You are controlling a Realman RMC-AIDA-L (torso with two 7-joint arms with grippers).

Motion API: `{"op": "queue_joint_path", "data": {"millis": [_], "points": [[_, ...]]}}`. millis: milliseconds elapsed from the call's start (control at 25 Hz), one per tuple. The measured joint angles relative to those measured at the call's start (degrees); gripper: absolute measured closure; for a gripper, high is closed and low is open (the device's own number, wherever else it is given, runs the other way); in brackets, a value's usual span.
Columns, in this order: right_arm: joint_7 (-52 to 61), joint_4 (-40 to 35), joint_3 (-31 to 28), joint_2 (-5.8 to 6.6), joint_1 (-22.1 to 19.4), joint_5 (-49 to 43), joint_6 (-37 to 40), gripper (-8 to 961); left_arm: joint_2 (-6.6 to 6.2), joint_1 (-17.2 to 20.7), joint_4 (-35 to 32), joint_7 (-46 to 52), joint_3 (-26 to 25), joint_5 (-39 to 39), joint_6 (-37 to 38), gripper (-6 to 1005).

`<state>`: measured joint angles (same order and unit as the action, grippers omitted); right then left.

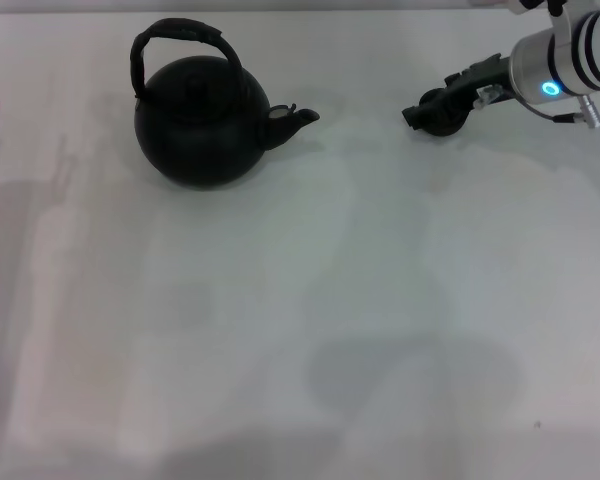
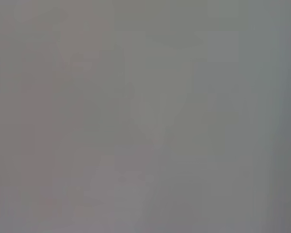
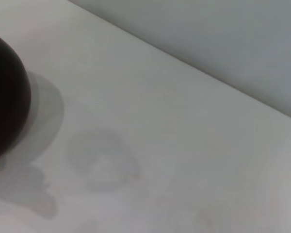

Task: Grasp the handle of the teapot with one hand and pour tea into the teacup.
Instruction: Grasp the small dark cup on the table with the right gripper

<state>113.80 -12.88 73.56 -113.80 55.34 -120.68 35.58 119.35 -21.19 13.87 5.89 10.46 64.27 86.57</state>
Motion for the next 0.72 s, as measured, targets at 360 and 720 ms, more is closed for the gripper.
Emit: {"op": "queue_joint_path", "data": {"millis": [360, 720], "points": [[0.4, -0.4, 0.0, 0.26, -0.5, 0.0, 1.0, 212, 0.0, -0.6, -0.2, 0.0, 0.0, 0.0, 0.5, 168], [0.9, -0.5, 0.7, 0.39, -0.4, -0.7, 1.8, 221, -0.09, -0.9, -0.9, 0.0, 0.0, 0.0, 0.6, 169]]}}
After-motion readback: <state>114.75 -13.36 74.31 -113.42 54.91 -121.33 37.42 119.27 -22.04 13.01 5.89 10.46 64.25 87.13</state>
